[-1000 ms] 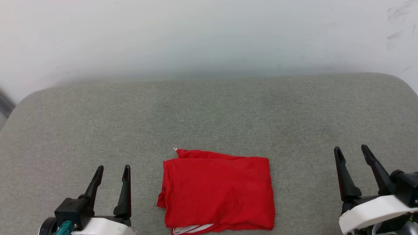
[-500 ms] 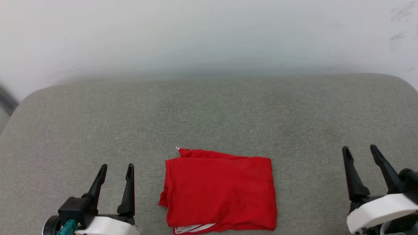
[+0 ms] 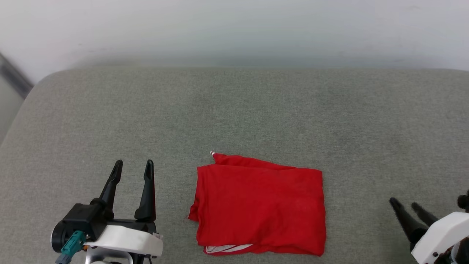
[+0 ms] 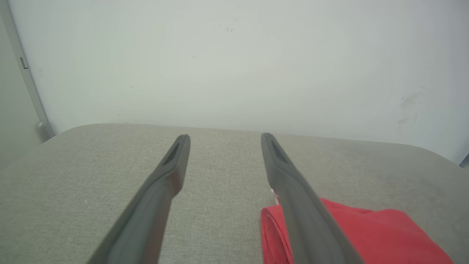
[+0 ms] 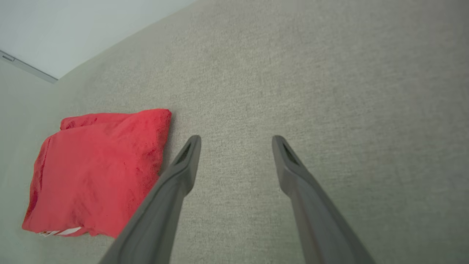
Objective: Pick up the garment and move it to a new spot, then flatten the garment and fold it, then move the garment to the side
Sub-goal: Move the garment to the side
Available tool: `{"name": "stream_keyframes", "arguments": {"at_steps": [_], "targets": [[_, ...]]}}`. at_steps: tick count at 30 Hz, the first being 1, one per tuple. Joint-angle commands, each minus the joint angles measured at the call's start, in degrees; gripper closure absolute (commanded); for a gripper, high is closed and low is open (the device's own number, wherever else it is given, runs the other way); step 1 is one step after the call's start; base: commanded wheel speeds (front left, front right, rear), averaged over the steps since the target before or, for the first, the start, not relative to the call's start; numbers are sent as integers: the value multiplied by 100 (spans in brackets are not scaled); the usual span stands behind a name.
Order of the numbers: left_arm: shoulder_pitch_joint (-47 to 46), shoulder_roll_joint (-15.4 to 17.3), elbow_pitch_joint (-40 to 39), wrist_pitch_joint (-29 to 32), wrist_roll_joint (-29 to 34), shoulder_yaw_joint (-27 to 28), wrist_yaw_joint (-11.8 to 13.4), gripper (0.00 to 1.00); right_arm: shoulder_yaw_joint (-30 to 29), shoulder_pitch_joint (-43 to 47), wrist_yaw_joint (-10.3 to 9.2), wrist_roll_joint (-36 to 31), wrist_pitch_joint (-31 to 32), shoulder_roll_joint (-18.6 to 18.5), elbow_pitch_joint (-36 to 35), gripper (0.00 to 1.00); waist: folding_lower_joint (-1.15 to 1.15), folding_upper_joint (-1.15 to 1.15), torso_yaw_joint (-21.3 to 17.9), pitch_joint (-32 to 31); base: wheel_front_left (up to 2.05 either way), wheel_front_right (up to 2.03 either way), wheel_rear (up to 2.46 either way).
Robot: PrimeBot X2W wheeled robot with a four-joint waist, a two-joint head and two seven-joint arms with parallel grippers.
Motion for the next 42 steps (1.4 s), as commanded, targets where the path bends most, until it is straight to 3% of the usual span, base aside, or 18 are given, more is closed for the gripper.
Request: {"name": "stream_keyframes", "arguments": {"at_steps": [1,7,18,19,20,21,31,42], "targets": [[-118,-59,-9,-11,47,30,-53,0,75,-127,-1,175,229,-21,107,0,0,0,130,155,0,0,0],[-394,-232,91,-12,163,78,-266,0,499,-434,-1,837,997,81,497,0,0,0,389,520,0,0,0],[-705,-473,334,-12,361,226,-636,0,1375,-954,-7,1747,1173,115,1335,0,0,0,647,881,0,0,0],[-719,-482,359,-12,376,251,-661,0,1428,-978,-7,1790,1158,99,1406,25,0,0,655,890,0,0,0],[-716,-494,385,-12,401,270,-683,0,1492,-1013,-7,1817,1134,80,1455,71,0,0,662,895,0,0,0],[-712,-511,404,-12,418,289,-700,0,1553,-1049,-7,1873,1119,71,1488,100,0,0,665,896,0,0,0],[-489,-573,539,-12,606,474,-824,0,2172,-1316,-2,1747,626,-463,1353,100,0,0,429,494,0,0,0],[-163,-464,342,-9,730,465,-844,0,2074,-1466,-3,316,711,-1102,1627,100,0,0,-588,233,0,0,0]]}}
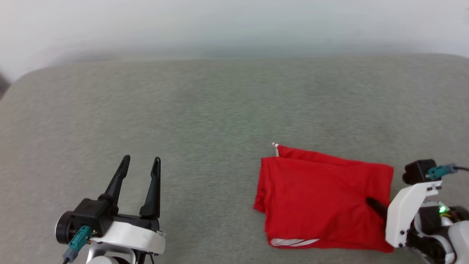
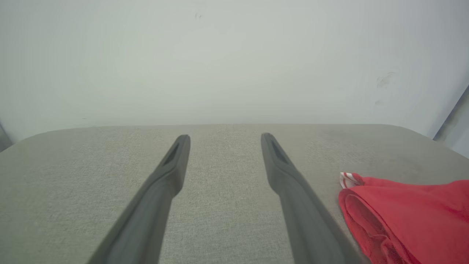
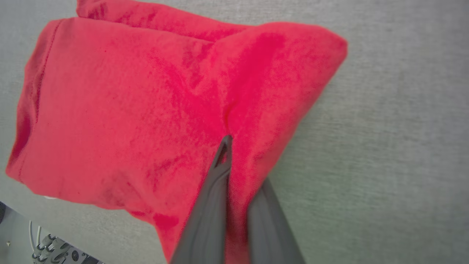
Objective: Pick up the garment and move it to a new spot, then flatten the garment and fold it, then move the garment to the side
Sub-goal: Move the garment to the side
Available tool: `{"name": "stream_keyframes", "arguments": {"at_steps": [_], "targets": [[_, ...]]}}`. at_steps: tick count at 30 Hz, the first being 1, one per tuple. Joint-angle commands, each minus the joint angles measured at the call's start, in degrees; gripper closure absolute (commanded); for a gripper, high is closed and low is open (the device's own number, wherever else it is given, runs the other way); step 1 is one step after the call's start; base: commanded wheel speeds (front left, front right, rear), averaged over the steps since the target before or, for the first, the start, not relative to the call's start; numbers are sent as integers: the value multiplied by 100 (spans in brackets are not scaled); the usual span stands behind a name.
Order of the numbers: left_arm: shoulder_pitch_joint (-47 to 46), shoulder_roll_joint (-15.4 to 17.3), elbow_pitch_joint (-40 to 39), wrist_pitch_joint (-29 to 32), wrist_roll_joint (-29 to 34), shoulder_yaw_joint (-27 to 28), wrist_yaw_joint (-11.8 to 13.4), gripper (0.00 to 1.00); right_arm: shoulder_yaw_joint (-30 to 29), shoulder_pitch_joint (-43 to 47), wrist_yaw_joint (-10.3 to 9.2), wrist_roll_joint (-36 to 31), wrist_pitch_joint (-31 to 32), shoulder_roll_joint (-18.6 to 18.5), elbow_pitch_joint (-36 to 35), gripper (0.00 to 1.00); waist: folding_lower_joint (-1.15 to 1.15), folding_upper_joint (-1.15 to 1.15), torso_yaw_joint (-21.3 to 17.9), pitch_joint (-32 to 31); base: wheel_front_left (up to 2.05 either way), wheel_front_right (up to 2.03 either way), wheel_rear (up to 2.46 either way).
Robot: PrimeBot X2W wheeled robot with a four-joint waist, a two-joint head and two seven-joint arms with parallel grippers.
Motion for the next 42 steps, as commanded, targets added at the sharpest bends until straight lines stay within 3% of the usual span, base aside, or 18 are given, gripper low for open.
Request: {"name": "stream_keyframes", "arguments": {"at_steps": [1,9,10,15,25,35,36,37,38,42], "targets": [[75,51,-81,-7,40,3,7,0,-91,-163,-4,-219,26,-77,55,100,0,0,-511,-3,0,0,0],[-98,257,-432,124,72,7,-26,0,-269,-759,-4,-1045,42,-162,281,100,0,0,-1525,506,0,0,0],[-254,377,-632,228,118,-15,-67,0,-272,-1108,-5,-1269,-75,-168,425,100,0,0,-1897,866,0,0,0],[-599,624,-990,392,160,-97,-192,0,-535,-1730,-5,-1675,-545,-190,812,100,0,0,-2268,1471,0,0,0],[-1246,995,-1498,677,197,-234,-302,0,-1921,-2853,-6,-2922,-1494,-254,1456,100,0,0,-2191,2417,0,0,0],[-1691,1155,-1651,674,143,-350,-355,0,-3257,-3287,-5,-3819,-2256,90,1849,100,0,0,-1817,2880,0,0,0],[-1709,1155,-1649,669,136,-355,-356,0,-3362,-3305,-5,-3928,-2331,145,1890,60,0,0,-1802,2892,0,0,0],[-1720,1155,-1640,655,128,-361,-356,0,-3466,-3310,-4,-4049,-2398,198,1939,5,0,0,-1789,2898,0,0,0],[-1724,1150,-1626,641,120,-364,-354,0,-3555,-3303,-4,-4144,-2480,248,1982,0,0,0,-1779,2895,0,0,0],[-1689,1131,-1543,606,114,-378,-318,0,-3937,-3279,-6,-4514,-2843,384,2045,0,0,0,-1776,2794,0,0,0]]}}
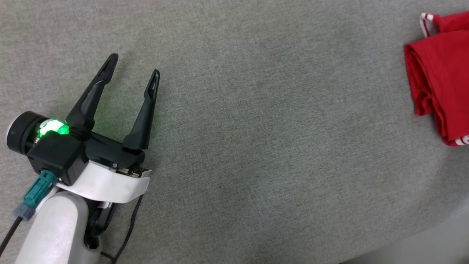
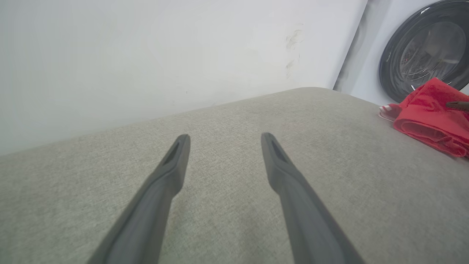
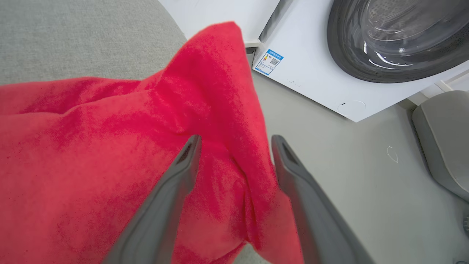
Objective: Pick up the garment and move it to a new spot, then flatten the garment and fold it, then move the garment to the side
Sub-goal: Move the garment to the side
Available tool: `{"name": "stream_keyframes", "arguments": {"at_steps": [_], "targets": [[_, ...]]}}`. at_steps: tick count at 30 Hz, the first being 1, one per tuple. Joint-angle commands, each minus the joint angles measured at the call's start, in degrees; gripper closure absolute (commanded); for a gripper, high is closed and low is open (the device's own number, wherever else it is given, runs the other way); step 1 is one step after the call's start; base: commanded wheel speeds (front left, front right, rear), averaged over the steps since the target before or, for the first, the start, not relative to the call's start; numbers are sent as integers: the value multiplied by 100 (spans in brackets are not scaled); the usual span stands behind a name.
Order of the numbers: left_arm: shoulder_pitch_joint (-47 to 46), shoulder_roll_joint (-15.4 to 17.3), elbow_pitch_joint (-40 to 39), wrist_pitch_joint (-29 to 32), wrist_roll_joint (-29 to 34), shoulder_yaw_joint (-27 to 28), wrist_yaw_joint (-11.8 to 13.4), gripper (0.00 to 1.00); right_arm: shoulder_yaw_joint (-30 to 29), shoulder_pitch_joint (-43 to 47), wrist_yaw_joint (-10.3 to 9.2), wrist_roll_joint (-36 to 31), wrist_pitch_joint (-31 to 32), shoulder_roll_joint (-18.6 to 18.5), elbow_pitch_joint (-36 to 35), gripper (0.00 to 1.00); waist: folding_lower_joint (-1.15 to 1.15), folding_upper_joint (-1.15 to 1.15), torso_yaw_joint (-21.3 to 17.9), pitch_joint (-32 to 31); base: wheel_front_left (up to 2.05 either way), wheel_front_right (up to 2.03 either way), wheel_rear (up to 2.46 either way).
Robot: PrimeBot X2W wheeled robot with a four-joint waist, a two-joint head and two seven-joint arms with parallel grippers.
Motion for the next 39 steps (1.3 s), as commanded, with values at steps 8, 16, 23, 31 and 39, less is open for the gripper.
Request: {"name": "stream_keyframes", "arguments": {"at_steps": [8,16,23,31,39], "targets": [[223,-157,268,-209,-89,-51,133,0,-202,336,-8,-14,-701,217,-150,0,-1,0,5,-702,0,0,0],[774,-379,515,-359,-226,-23,376,0,146,1342,-7,491,-1214,427,-706,0,-1,0,185,-1575,0,0,0],[1280,-579,714,-457,-363,4,564,0,624,2388,-6,820,-1233,740,-1622,0,-1,0,512,-2225,0,0,0],[1823,-750,922,-559,-508,175,785,0,1405,3276,-6,1232,-1095,1027,-2407,0,-1,0,889,-2794,0,0,0],[2157,-729,1231,-608,-451,319,929,0,2243,3839,-6,1495,-972,1152,-2829,0,-1,0,1349,-3238,0,0,0]]}}
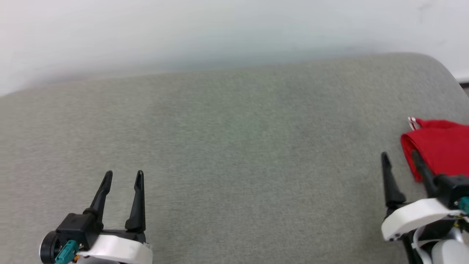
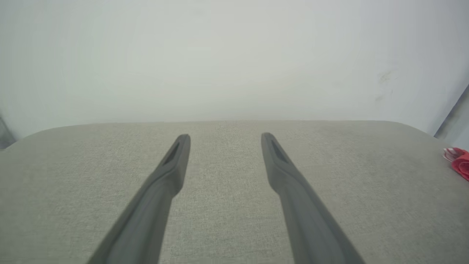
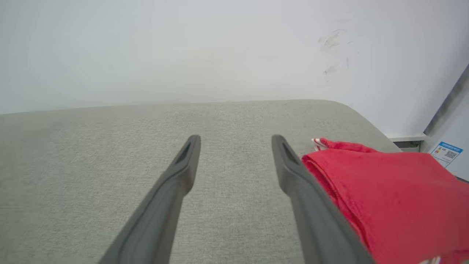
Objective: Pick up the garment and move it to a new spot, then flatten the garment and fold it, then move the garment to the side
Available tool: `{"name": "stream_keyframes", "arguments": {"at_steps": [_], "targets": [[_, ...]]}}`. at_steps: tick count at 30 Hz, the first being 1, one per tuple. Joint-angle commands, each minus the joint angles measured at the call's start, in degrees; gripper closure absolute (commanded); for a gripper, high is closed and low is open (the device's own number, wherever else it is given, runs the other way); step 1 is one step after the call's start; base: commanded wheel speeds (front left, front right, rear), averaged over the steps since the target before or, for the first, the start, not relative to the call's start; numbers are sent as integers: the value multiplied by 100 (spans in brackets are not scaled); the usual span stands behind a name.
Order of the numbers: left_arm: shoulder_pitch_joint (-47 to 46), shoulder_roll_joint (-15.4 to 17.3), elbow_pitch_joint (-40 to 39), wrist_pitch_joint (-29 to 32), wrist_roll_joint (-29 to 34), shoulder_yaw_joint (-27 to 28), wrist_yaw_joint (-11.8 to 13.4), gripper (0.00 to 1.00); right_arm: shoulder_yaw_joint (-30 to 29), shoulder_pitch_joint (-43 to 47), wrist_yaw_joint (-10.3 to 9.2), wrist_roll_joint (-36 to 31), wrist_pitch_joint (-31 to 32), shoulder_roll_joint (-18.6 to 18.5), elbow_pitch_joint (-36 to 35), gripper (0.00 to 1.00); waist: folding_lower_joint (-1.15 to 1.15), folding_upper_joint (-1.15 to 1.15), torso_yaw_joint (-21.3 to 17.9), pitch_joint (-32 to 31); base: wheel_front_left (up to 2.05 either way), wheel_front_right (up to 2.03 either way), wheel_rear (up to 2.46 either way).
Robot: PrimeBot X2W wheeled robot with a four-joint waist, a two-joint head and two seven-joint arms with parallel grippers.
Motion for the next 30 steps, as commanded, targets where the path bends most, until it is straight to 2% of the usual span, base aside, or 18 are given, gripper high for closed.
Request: {"name": "stream_keyframes", "arguments": {"at_steps": [1,6,12,21,30], "targets": [[63,3,27,-28,-15,18,13,0,66,109,-4,36,20,18,-68,0,1,0,206,-205,0,0,0],[231,-38,208,-45,-30,47,-16,0,413,431,-4,121,121,33,-397,0,1,0,374,-474,0,0,0],[422,-107,301,-60,-38,49,-62,0,602,852,-4,163,229,43,-868,0,1,0,400,-646,0,0,0],[527,-180,363,-70,19,141,-147,0,617,1237,-4,111,396,61,-1398,0,1,0,351,-727,0,0,0],[430,-304,431,-71,137,273,-306,0,560,1244,-4,115,416,90,-1456,0,1,0,337,-671,0,0,0]]}}
